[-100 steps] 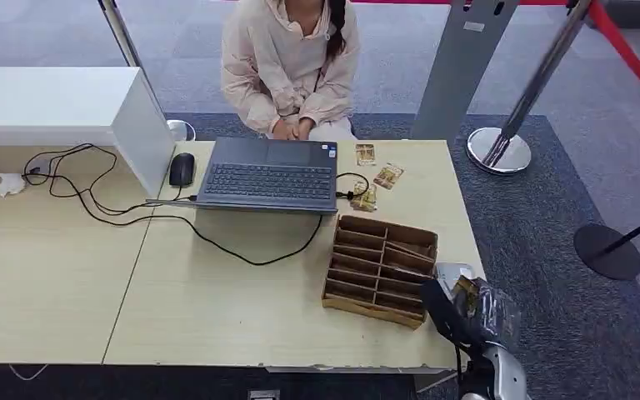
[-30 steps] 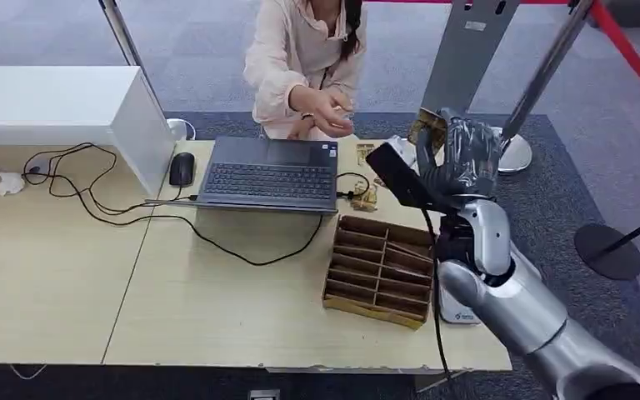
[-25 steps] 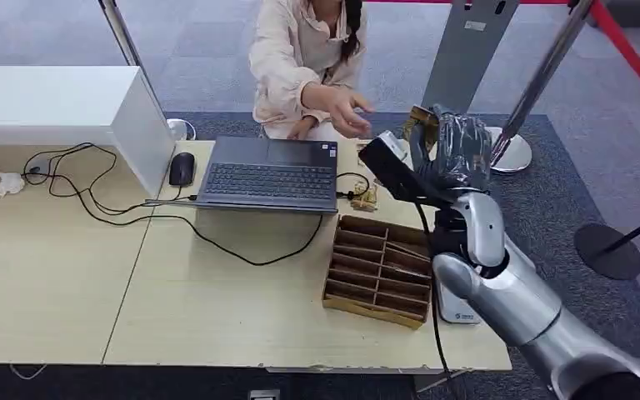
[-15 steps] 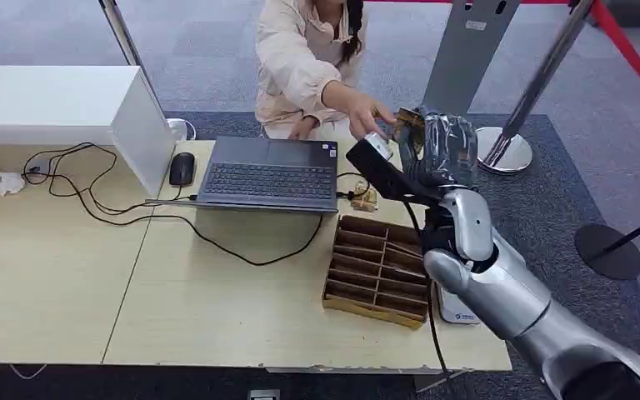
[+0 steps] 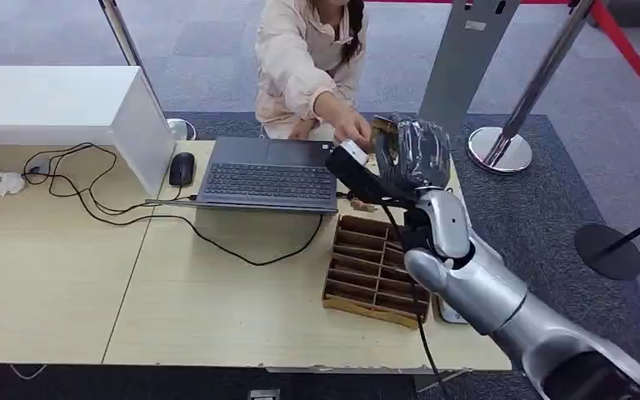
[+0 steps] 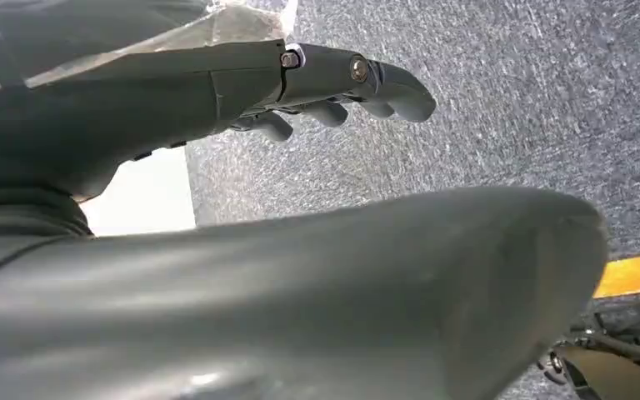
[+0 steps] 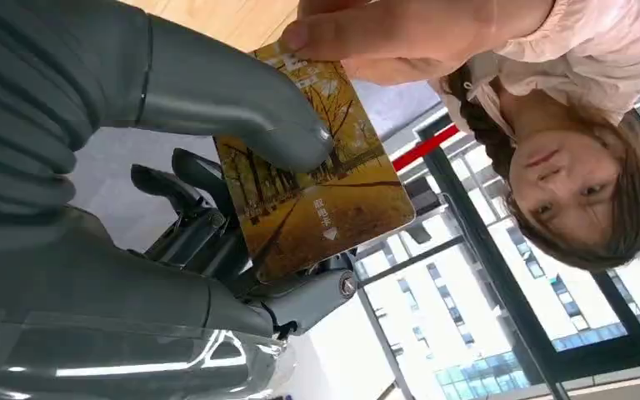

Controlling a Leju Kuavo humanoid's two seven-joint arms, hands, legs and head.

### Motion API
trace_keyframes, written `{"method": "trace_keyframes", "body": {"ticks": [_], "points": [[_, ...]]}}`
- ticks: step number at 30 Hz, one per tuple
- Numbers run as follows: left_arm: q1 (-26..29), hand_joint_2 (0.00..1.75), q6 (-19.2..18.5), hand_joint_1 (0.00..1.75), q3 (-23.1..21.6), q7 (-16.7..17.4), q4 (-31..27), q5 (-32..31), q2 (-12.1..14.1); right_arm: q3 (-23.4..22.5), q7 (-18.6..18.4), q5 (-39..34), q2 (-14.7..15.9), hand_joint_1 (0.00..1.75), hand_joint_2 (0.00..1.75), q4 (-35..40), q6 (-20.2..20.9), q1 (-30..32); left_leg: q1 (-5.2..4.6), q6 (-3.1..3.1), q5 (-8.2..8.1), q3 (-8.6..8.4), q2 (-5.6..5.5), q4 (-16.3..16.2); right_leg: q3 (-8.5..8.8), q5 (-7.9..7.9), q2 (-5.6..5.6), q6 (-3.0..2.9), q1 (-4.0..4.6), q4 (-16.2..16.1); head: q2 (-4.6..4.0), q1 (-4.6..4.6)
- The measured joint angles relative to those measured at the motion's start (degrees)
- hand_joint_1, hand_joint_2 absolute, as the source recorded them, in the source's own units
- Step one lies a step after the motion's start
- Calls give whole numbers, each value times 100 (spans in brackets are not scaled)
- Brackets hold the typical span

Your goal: Pass the card to the sensor for recognition and then transmit it.

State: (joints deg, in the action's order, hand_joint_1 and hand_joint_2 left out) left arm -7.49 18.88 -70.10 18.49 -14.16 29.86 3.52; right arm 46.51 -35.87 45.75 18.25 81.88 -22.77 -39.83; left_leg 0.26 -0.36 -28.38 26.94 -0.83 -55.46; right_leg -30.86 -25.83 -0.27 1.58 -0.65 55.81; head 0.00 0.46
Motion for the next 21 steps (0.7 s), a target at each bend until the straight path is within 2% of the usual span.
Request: {"method": "trace_keyframes", "body": {"ticks": [9, 10, 11, 21], "points": [[1, 0, 0, 0, 0, 0, 0, 17, 0, 116, 37, -44, -157, 175, 175, -199, -37, -74, 0, 0, 0, -1, 0, 0, 0, 0, 0, 0, 0, 0, 0, 0], [2, 0, 0, 0, 0, 2, 0, 22, 0, 136, 39, -48, -173, 58, 175, -225, -39, -81, 0, 0, 0, -1, 0, 0, 0, 0, 0, 0, 0, 0, 0, 0], [2, 0, 0, 0, 0, 2, 0, 26, 0, 138, 46, -50, -181, 0, 175, -238, -41, -85, 0, 0, 0, -1, 0, 0, 0, 0, 0, 0, 0, 0, 0, 2], [5, 0, 39, 0, 0, 9, 0, 133, 0, 184, 186, -46, -330, 0, 175, -324, -284, -111, 0, -1, 1, -2, 0, 0, 0, 0, 0, 0, 0, 0, 0, 0]]}}
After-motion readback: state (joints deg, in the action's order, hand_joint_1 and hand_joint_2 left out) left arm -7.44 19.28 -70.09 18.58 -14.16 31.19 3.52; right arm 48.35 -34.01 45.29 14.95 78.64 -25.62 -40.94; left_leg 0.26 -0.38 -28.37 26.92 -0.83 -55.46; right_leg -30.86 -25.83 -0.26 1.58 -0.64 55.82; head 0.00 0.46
